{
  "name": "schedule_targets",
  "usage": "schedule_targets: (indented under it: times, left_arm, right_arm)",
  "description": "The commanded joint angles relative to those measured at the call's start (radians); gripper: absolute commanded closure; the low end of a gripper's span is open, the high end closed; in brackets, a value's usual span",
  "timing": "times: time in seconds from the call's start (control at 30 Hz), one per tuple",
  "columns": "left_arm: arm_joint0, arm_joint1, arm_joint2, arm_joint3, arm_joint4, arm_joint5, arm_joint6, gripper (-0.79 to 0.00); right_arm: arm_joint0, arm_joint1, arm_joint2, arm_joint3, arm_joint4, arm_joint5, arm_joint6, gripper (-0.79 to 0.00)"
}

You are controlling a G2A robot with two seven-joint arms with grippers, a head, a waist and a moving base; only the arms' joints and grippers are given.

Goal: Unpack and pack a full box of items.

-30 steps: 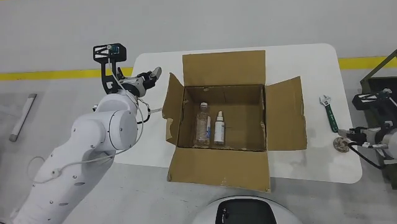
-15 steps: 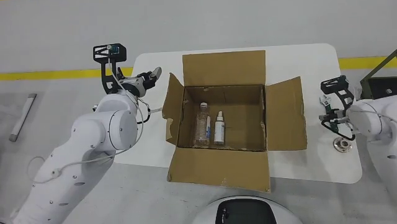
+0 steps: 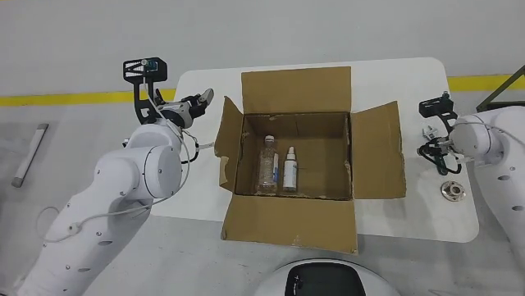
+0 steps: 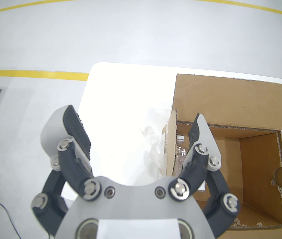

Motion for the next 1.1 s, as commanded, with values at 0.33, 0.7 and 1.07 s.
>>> schedule_targets:
  times: [0.33, 0.7, 1.07]
  left_arm:
    - [0.0, 0.0, 0.0, 0.0, 0.0, 0.0, 0.0, -0.785]
    - [0.0, 0.0, 0.0, 0.0, 0.0, 0.0, 0.0, -0.785]
    - [0.0, 0.0, 0.0, 0.0, 0.0, 0.0, 0.0, -0.785]
  right_arm:
    - [-0.024, -0.003, 0.004, 0.05, 0.027, 0.03, -0.09, -0.785]
    - [-0.019, -0.002, 0.0, 0.103, 0.01, 0.065, -0.157, -0.302]
    - [-0.007, -0.003, -0.017, 0.137, 0.003, 0.061, -0.179, -0.305]
